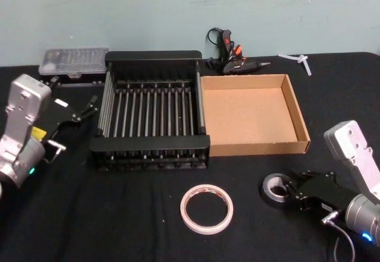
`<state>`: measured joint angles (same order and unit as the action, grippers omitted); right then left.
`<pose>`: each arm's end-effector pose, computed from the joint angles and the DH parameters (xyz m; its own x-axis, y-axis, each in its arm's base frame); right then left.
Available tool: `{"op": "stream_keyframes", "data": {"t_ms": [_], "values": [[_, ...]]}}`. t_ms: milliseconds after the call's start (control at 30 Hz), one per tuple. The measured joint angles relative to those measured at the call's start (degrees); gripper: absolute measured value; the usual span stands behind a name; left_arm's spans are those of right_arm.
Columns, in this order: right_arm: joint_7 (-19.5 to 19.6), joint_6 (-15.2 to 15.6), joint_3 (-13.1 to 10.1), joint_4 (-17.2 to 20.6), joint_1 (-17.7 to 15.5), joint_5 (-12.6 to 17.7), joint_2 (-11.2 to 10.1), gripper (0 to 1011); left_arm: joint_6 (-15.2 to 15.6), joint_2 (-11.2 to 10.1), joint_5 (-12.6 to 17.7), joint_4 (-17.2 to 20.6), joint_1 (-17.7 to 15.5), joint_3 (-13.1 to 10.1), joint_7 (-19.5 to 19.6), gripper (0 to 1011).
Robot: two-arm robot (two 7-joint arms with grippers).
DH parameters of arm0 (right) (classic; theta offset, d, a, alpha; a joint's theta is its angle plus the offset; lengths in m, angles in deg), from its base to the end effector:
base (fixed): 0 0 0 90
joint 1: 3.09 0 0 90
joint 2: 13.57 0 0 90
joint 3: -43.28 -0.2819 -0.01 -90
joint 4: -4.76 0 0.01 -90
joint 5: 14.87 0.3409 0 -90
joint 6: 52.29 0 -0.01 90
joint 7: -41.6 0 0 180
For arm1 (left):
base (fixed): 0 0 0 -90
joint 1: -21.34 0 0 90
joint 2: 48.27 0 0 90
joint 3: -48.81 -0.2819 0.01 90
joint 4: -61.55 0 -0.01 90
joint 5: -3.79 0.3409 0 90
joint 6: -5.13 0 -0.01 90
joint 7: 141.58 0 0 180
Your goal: Pick up the white tape and place it into the black box , Pick up the silver tape and place it into the brown box.
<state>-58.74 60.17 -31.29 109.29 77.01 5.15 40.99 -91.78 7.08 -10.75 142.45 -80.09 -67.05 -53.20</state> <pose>0.2958 -0.0427 -0.2789 0.5152 -0.8519 0.0935 0.7658 0.4087 -0.4965 0.3871 0.0696 -0.3019 0.2922 0.8802 0.3739 -0.9553 0.2873 0.0702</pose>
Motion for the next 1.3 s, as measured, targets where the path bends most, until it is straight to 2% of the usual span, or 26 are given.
{"op": "stream_keyframes", "data": {"t_ms": [133, 233, 633, 1033, 1300], "values": [[0.0, 0.0, 0.0, 0.0, 0.0, 0.01, 0.0, 150, 0.0, 0.0, 0.0, 0.0, 0.0, 0.0, 0.0, 1001], [0.0, -0.01, -0.01, 0.0, 0.0, 0.02, 0.0, 113, 0.0, 0.0, 0.0, 0.0, 0.0, 0.0, 0.0, 1001], [-0.04, -0.02, -0.05, 0.0, -0.02, 0.0, 0.04, 104, 0.0, 0.0, 0.0, 0.0, 0.0, 0.0, 0.0, 1001], [-2.4, -1.56, -3.21, 2.14, -0.98, 0.26, 1.46, 104, 0.0, 0.0, 0.0, 0.0, -0.01, 0.0, 0.0, 1001], [-4.03, -4.52, -5.7, 3.87, 0.79, 0.6, 3.18, 104, 0.0, 0.0, 0.0, 0.0, 0.0, 0.0, 0.0, 1001]]}}
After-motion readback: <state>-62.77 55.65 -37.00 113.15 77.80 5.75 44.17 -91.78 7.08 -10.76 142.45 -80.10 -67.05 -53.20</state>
